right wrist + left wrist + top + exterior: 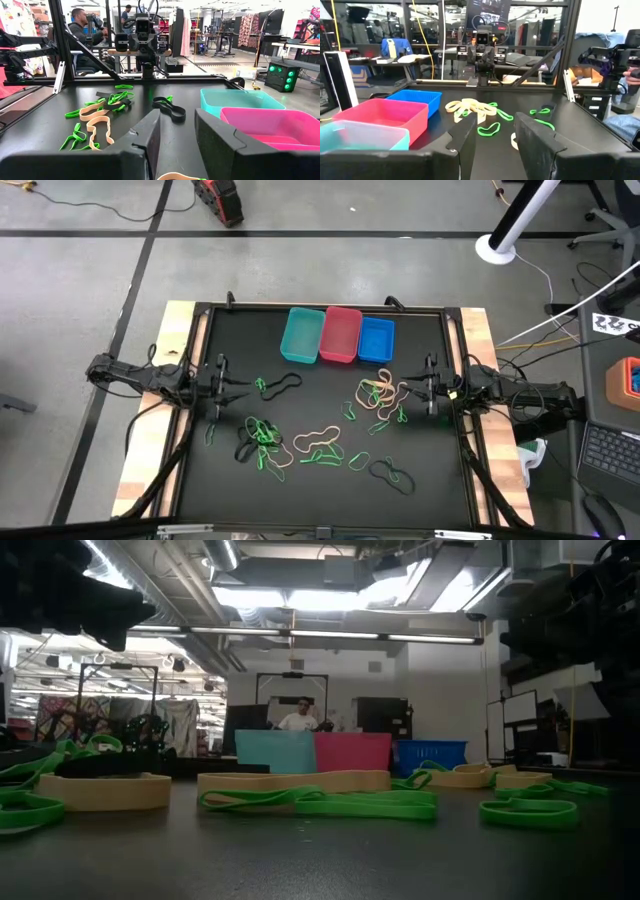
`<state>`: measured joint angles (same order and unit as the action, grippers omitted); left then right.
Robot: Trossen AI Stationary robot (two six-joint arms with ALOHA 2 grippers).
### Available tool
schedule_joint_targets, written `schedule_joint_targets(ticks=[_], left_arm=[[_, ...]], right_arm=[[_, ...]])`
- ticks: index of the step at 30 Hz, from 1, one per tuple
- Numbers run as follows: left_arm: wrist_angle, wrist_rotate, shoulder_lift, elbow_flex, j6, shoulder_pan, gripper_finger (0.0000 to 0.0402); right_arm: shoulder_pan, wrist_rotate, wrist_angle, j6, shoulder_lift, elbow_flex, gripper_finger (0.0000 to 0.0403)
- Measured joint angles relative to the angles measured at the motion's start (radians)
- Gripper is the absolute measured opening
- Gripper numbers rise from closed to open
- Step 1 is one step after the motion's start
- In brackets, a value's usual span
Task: Sort rubber bands into baskets
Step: Put the black rubber band into the light blue bin
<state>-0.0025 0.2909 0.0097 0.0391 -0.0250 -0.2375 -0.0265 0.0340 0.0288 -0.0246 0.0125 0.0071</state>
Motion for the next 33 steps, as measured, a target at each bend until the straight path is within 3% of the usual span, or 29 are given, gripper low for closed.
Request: schedule_joint_targets(ticks=[4, 9, 14, 18, 21, 28, 33], left_arm=[[0.063, 0.025, 0.000, 0.000, 0.000, 0.000, 0.0129], [0.174, 0.171, 0.007, 0.000, -0.003, 0.022, 0.0129], [0.357, 0.171, 0.096, 0.000, -0.041, 0.057, 0.0129], [0.560, 0.121, 0.256, 0.003, -0.058, 0.072, 0.0129], [0.618, 0.112, 0.432, 0.058, -0.059, 0.075, 0.0129], [0.595, 0.112, 0.843, 0.296, -0.007, 0.075, 0.0129], [0.427, 0.130, 1.039, 0.446, -0.055, 0.075, 0.0129]], right_arm=[[0.000, 0.000, 0.000, 0.000, 0.000, 0.000, 0.0122], [0.000, 0.001, 0.005, 0.000, 0.000, 0.000, 0.0122], [0.000, 0.026, 0.031, 0.000, 0.000, 0.000, 0.0122], [0.000, 0.064, 0.052, 0.001, 0.000, 0.000, 0.0122], [0.000, 0.064, 0.073, 0.001, 0.000, 0.000, 0.0122], [0.000, 0.062, 0.093, 0.001, 0.000, 0.001, 0.0122], [0.000, 0.061, 0.093, 0.001, 0.000, 0.001, 0.0122]])
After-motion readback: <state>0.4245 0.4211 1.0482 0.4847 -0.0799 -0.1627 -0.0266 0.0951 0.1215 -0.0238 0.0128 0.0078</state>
